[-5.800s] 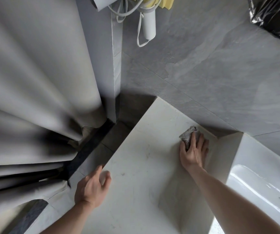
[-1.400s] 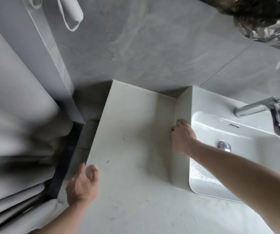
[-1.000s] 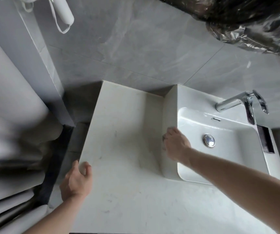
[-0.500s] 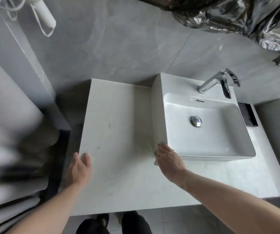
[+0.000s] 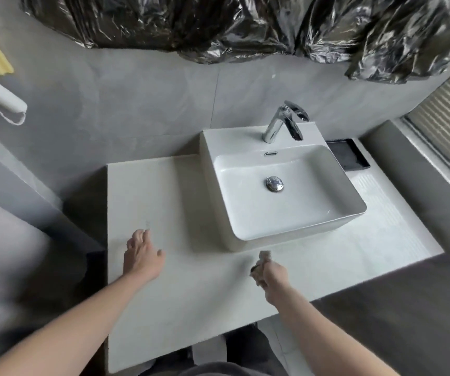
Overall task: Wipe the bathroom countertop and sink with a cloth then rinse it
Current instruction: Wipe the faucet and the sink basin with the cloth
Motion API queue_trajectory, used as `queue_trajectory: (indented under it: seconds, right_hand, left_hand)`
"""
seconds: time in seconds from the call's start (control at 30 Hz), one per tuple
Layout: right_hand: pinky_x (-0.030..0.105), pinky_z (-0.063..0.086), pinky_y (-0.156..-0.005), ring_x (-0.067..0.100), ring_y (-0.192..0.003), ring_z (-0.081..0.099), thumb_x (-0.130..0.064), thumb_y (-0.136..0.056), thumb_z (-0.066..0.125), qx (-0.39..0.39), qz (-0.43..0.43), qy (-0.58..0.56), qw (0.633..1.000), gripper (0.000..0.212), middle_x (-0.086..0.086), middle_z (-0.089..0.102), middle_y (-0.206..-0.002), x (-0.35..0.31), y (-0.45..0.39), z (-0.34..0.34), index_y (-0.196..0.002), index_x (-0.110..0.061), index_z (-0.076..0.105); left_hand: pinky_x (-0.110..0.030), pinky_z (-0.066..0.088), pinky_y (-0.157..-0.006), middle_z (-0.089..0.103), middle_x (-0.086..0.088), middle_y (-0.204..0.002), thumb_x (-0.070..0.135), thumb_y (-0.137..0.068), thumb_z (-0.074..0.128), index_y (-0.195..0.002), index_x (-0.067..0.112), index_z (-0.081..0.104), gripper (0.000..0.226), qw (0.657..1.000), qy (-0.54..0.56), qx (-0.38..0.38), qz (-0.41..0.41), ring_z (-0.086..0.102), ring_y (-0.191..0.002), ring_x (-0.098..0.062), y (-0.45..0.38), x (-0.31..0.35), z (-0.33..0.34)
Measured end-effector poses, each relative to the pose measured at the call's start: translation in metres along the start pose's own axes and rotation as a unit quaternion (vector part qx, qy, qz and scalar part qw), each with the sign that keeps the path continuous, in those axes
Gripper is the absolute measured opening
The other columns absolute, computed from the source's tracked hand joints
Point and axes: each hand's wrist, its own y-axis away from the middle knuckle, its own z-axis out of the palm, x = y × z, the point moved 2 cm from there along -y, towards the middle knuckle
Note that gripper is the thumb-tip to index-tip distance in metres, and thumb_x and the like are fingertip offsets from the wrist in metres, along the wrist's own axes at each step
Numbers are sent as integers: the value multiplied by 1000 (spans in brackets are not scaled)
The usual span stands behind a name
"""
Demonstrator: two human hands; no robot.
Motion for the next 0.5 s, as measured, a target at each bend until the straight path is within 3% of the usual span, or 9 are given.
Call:
queue_trajectory:
  seconds: [0.07,0.17,0.23,0.3,0.4,0.5]
  right_hand:
    - [27,37,-47,22,-50,47,-2,-103,40,-43,30,-92,994,28,9,52,-53,-7,3,37,-83,-10,58]
    - [23,46,-41,19,-45,50,17,-91,28,-80,59,-200,975,35,12,53,-59,-25,-4,74,-89,-1,58]
    - [29,56,-49,28,-60,59,16,-89,28,-82,90,-244,962,36,18,62,-72,-39,-9,76,-89,6,63]
    - [41,58,-56,34,-66,59,18,-78,29,-83,96,-256,958,37,23,62,-80,-48,-14,62,-87,9,64]
    - [40,43,-55,29,-49,51,13,-53,31,-72,46,-259,962,27,18,51,-63,-64,-30,15,-64,1,51]
    - [40,51,-57,33,-58,56,16,-65,26,-33,28,-261,964,32,26,55,-74,-80,-76,-53,-73,0,53]
  left_hand:
    - [-42,39,-107,32,-9,-149,32,-91,60,-145,15,36,62,998,55,-19,38,38,-135,-32,-10,45,-6]
    - [-38,36,-113,39,-7,-150,38,-93,59,-149,18,36,64,987,136,-53,63,44,-136,-26,-18,105,-13]
    - [-37,36,-113,41,-3,-152,40,-95,56,-151,18,34,64,981,170,-82,53,46,-135,-24,-20,136,-14]
    - [-37,34,-114,41,-3,-154,41,-96,55,-153,19,31,66,977,182,-107,40,43,-138,-24,-23,157,-9]
    - [-38,31,-117,39,-10,-156,42,-95,56,-155,17,27,71,972,192,-135,13,39,-142,-27,-27,181,4]
    - [-36,40,-106,51,-10,-144,31,-95,56,-146,12,40,56,976,186,-113,0,50,-130,-30,-25,203,11]
